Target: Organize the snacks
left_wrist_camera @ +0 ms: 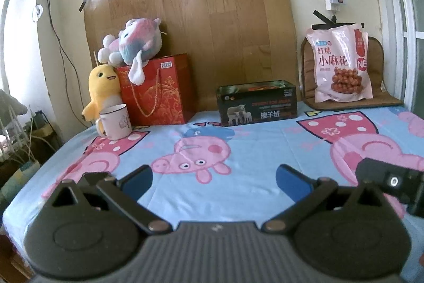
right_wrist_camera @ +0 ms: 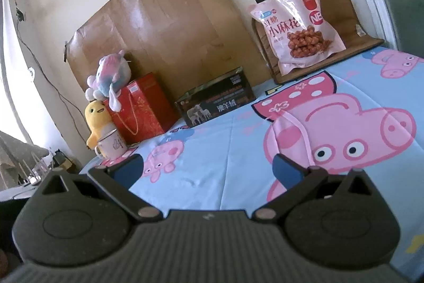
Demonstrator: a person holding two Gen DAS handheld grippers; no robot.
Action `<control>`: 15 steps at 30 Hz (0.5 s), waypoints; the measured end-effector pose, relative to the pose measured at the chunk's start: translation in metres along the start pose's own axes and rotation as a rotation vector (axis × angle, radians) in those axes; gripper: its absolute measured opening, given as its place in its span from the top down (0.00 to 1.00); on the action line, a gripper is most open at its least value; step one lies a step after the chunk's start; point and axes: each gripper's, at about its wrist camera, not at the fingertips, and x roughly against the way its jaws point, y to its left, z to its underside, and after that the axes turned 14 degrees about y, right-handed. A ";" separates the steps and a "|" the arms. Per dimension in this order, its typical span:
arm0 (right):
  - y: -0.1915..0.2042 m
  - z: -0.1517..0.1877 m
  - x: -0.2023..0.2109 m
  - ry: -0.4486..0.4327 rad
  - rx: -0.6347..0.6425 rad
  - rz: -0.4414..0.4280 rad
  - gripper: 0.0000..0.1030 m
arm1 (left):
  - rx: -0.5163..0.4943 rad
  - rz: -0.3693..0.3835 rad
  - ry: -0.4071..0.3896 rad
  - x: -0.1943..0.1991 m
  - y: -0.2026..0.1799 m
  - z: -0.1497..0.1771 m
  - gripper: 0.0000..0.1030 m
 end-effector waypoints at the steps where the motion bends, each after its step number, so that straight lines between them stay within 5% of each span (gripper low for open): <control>1: -0.001 0.000 0.000 0.002 0.000 0.001 0.00 | -0.001 -0.004 -0.002 0.000 -0.001 0.000 0.00; 15: 0.002 0.001 0.000 0.013 0.015 -0.006 0.00 | 0.000 -0.028 0.014 -0.004 0.000 0.003 0.00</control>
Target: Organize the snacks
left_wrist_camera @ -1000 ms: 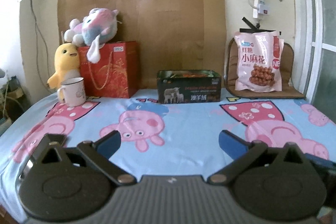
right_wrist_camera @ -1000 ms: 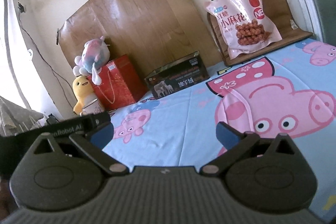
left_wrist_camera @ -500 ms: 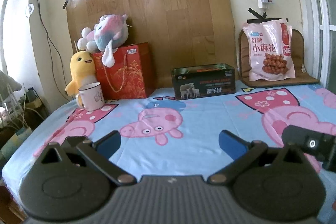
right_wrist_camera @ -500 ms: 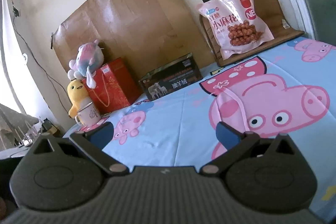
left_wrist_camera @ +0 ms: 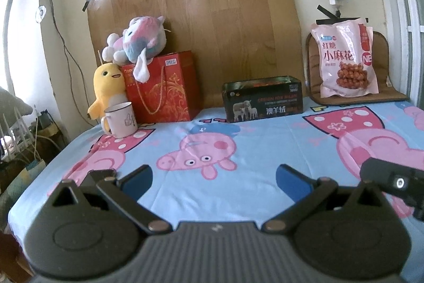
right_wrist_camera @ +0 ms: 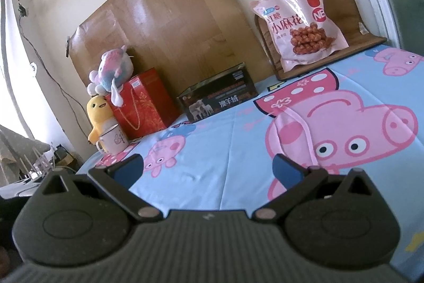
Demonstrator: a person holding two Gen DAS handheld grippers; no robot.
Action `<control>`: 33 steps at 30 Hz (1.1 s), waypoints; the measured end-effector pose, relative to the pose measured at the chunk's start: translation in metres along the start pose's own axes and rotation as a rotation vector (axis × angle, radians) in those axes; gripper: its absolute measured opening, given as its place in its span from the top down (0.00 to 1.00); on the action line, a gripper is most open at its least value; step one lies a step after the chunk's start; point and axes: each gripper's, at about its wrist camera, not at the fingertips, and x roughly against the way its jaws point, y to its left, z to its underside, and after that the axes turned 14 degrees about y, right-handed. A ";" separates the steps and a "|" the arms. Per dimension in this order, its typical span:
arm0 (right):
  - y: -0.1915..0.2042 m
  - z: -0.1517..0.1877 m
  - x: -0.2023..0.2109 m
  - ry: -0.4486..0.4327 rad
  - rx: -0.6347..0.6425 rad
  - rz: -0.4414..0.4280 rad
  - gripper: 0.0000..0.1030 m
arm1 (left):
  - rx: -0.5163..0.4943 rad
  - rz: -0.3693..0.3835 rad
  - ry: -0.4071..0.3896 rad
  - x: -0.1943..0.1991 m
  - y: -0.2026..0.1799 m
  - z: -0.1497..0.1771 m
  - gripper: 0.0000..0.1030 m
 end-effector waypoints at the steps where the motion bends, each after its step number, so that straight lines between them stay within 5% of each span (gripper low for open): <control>1: 0.000 0.000 0.000 0.000 0.001 0.000 0.00 | 0.002 0.001 0.002 -0.001 0.001 0.000 0.00; 33: 0.002 0.003 -0.002 0.007 0.005 -0.003 0.00 | 0.013 -0.001 0.022 -0.007 0.005 0.001 0.00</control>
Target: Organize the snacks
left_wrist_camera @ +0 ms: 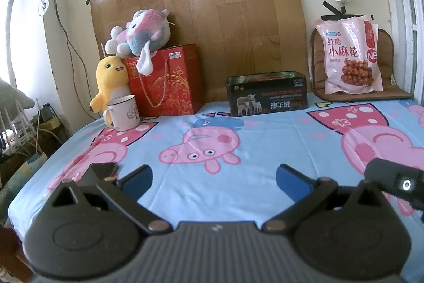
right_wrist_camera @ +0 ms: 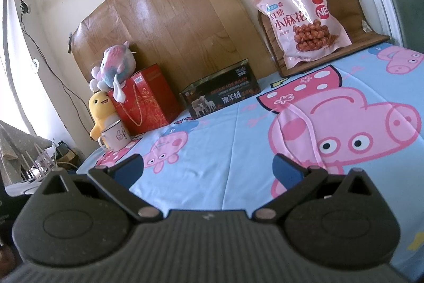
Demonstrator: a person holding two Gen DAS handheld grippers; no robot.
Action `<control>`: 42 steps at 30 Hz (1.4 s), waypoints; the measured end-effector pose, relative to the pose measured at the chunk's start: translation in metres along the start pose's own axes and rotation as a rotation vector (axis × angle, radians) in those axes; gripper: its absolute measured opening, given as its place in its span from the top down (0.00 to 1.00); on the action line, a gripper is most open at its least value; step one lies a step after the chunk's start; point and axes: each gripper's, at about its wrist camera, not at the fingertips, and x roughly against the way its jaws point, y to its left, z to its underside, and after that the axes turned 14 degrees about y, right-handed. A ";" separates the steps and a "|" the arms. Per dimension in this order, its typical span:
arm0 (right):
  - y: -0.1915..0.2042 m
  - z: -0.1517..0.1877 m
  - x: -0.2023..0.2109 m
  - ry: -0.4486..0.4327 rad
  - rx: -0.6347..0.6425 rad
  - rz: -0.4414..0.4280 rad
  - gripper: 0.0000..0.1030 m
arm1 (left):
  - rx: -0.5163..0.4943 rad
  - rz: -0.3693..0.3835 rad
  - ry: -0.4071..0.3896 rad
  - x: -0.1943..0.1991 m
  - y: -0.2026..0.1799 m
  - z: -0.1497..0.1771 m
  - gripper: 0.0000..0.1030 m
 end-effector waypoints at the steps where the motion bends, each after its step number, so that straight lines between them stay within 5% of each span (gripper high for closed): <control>1: 0.000 0.000 0.000 0.000 0.000 0.000 0.00 | 0.001 0.000 0.000 0.000 0.000 0.000 0.00; 42: 0.001 0.001 -0.001 0.000 -0.001 0.002 0.00 | 0.015 0.009 0.028 -0.004 0.000 0.004 0.00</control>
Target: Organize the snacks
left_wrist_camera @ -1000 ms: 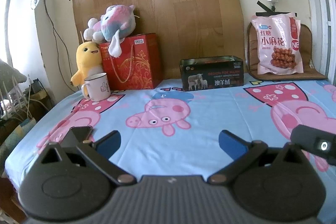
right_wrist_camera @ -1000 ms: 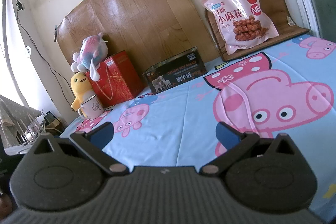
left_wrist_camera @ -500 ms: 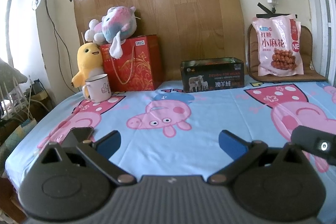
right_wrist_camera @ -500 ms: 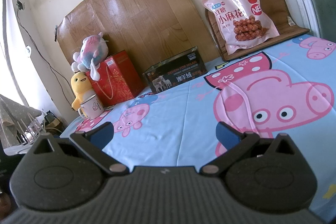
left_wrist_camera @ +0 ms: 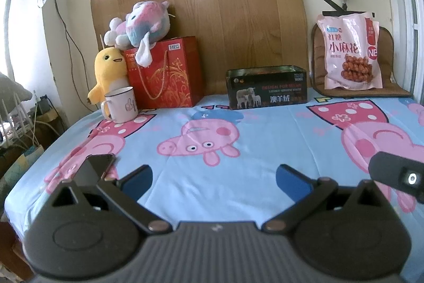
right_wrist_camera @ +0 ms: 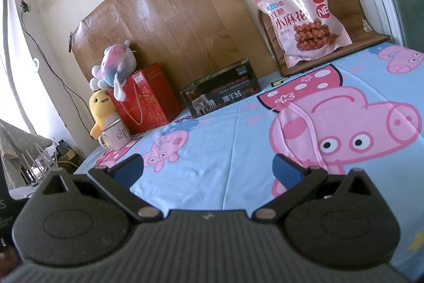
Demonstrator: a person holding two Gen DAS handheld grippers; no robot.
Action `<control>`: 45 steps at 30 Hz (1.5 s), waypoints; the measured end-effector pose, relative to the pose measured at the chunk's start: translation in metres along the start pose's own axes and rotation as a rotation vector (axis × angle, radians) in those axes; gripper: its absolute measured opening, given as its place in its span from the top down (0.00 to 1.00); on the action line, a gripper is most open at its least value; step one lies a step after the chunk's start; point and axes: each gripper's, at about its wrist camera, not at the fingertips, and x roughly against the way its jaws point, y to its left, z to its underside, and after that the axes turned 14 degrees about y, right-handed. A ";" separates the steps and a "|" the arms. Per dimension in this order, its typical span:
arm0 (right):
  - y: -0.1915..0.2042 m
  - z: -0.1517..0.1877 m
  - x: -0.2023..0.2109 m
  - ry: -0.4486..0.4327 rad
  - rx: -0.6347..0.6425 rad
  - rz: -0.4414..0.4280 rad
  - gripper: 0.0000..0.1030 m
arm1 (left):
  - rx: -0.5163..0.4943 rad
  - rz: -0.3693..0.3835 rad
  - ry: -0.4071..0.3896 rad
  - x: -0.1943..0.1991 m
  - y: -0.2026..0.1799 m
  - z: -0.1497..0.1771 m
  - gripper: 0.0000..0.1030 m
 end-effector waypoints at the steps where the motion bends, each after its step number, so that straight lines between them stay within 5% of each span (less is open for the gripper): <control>1: 0.000 0.000 0.000 0.000 0.000 0.000 0.00 | 0.000 0.000 0.000 0.000 0.000 0.000 0.00; 45: 0.000 0.000 -0.001 0.001 -0.002 0.002 0.00 | -0.003 0.007 0.021 -0.004 0.000 0.005 0.00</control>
